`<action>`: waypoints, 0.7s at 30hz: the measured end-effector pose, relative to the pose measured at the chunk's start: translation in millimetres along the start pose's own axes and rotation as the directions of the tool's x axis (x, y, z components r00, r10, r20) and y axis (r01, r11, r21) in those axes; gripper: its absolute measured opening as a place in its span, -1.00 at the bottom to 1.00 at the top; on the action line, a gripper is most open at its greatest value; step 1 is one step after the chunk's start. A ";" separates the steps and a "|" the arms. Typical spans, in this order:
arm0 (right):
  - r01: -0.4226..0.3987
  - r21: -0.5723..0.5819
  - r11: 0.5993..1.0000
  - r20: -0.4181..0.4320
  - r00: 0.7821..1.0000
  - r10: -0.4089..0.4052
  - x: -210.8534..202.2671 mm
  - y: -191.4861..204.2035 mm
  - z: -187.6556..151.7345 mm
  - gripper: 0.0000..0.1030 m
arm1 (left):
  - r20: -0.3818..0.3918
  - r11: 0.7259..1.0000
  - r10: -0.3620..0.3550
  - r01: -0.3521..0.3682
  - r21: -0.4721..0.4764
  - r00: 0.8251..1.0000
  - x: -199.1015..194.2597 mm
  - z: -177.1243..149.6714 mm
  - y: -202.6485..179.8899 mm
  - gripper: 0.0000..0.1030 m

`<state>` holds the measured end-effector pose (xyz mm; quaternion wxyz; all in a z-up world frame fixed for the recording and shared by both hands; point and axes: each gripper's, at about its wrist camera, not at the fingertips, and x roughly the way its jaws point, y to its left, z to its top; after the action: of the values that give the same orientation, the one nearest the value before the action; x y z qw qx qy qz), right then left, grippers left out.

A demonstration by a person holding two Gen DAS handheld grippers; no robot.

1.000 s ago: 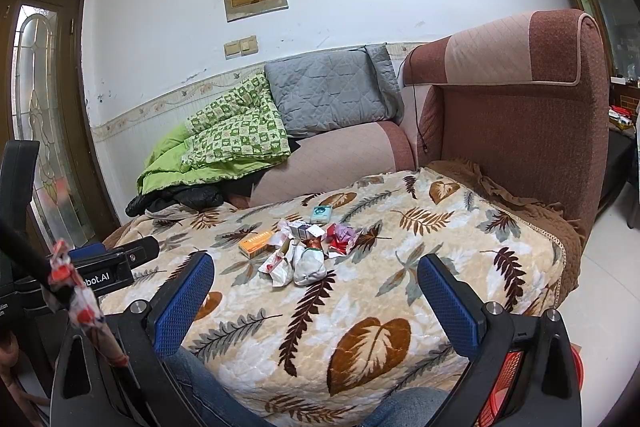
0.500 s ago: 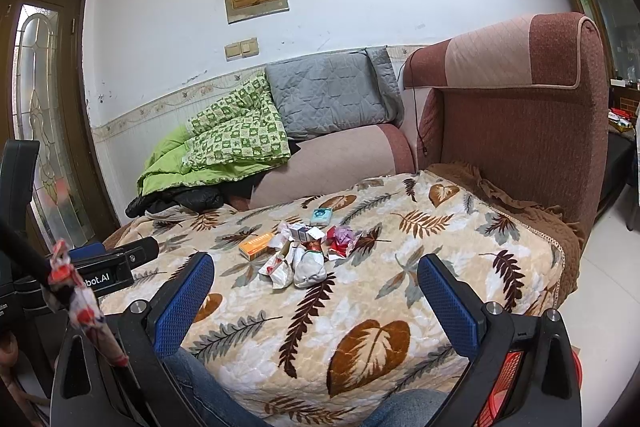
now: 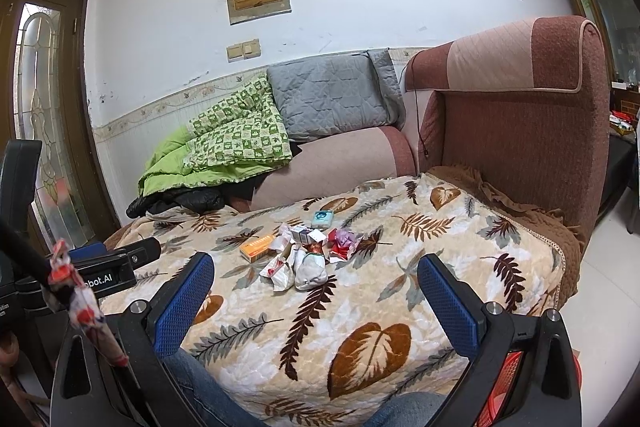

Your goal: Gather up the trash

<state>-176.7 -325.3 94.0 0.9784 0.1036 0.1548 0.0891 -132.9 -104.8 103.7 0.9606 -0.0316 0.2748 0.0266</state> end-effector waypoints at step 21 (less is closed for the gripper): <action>0.063 -0.067 0.996 -0.061 0.996 -0.067 20.5 3.3 8.5 1.00 | -0.025 1.000 0.002 -0.003 -0.025 1.000 -0.8 2.1 13.0 0.79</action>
<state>-155.2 -319.3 96.9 0.9783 0.0640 0.1861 0.0653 -133.3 -91.8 105.3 0.9566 -0.0435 0.2865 0.0307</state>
